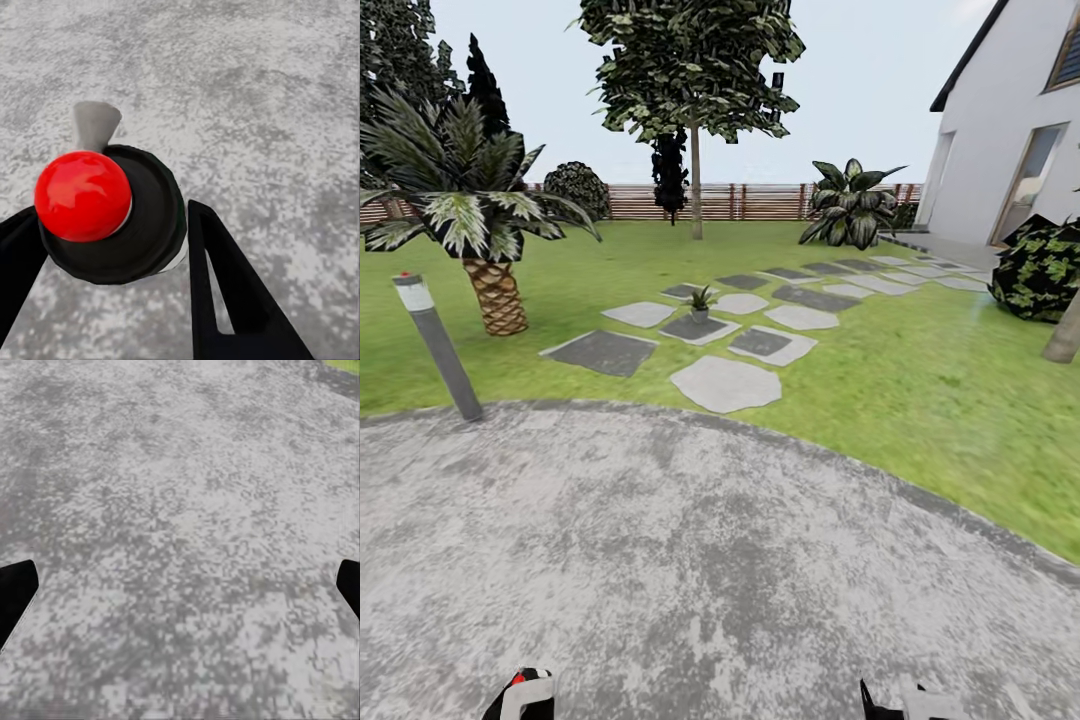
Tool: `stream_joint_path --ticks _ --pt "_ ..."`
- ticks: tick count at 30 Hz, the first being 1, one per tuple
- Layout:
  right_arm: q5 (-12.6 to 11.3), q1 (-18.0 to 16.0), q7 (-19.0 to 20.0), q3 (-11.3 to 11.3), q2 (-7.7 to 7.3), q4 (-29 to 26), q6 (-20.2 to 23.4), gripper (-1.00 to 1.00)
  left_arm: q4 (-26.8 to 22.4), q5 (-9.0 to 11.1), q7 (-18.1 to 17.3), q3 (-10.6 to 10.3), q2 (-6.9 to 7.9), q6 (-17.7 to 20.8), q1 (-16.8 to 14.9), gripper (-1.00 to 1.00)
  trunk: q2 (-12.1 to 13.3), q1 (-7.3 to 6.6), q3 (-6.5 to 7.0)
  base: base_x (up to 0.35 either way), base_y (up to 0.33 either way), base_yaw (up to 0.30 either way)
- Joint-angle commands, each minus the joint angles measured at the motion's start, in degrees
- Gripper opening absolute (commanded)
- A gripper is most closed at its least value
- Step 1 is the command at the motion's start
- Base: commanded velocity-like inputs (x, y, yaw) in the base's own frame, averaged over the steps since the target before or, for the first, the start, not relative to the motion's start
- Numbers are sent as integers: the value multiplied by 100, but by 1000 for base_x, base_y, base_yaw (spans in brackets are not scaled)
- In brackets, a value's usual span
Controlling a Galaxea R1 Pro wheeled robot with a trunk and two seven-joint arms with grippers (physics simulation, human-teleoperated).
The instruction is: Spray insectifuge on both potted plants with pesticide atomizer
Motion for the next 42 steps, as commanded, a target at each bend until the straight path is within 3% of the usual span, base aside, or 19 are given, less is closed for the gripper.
stream_joint_path --ticks 1,42 --pt "1 -3 -2 -8 0 4 -17 100 4 15 4 -1 0 -18 -3 -100 -2 2 -5 339 0 0" --pt "1 -3 -2 -8 -2 4 -17 100 6 15 4 -1 0 -18 -3 -100 -2 2 -5 335 102 0"
